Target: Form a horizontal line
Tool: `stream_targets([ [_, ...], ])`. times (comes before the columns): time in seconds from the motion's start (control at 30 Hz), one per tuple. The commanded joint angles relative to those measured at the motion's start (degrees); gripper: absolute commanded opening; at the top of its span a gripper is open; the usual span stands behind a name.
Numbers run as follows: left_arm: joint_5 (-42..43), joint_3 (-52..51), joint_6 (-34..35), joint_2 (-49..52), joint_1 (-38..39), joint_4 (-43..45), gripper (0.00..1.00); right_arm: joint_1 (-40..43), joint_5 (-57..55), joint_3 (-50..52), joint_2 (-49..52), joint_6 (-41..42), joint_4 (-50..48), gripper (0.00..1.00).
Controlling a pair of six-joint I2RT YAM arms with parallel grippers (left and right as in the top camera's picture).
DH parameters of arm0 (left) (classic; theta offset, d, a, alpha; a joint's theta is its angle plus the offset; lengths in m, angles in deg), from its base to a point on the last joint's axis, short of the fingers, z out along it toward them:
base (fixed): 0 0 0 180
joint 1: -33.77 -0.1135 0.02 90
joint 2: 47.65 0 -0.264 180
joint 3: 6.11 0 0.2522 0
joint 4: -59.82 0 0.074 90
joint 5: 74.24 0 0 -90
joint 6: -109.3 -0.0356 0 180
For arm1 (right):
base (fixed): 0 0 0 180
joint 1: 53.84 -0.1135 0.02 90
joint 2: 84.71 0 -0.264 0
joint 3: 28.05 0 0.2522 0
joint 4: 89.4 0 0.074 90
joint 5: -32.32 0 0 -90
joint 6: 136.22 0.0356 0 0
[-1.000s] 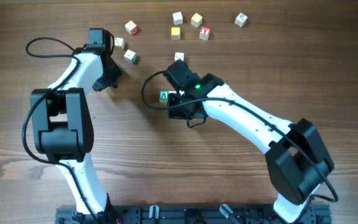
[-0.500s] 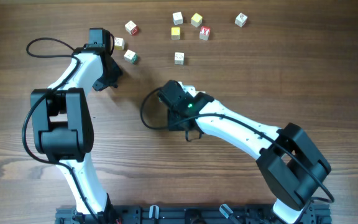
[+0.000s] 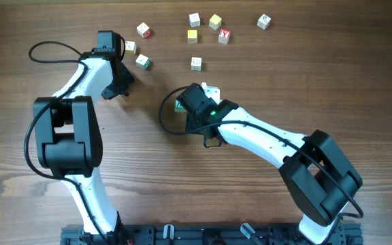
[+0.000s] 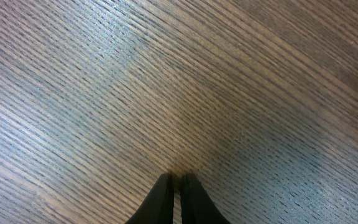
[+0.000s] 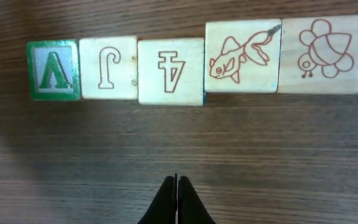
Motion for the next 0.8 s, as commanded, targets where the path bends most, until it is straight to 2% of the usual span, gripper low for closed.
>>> stream_targets([
  [0.0,0.28,-0.07,0.52,0.76,0.00,0.15,0.09,0.50,-0.09,0.02,1.62,-2.38,-2.47,0.04],
  [0.23,0.31,-0.07,0.55,0.76,0.00,0.15,0.09,0.76,0.00,0.02,3.15,-4.72,-2.64,0.04],
  [0.77,0.31,-0.07,0.55,0.76,0.00,0.11,0.08,1.55,1.11,0.02,4.13,-4.50,-4.96,0.04],
])
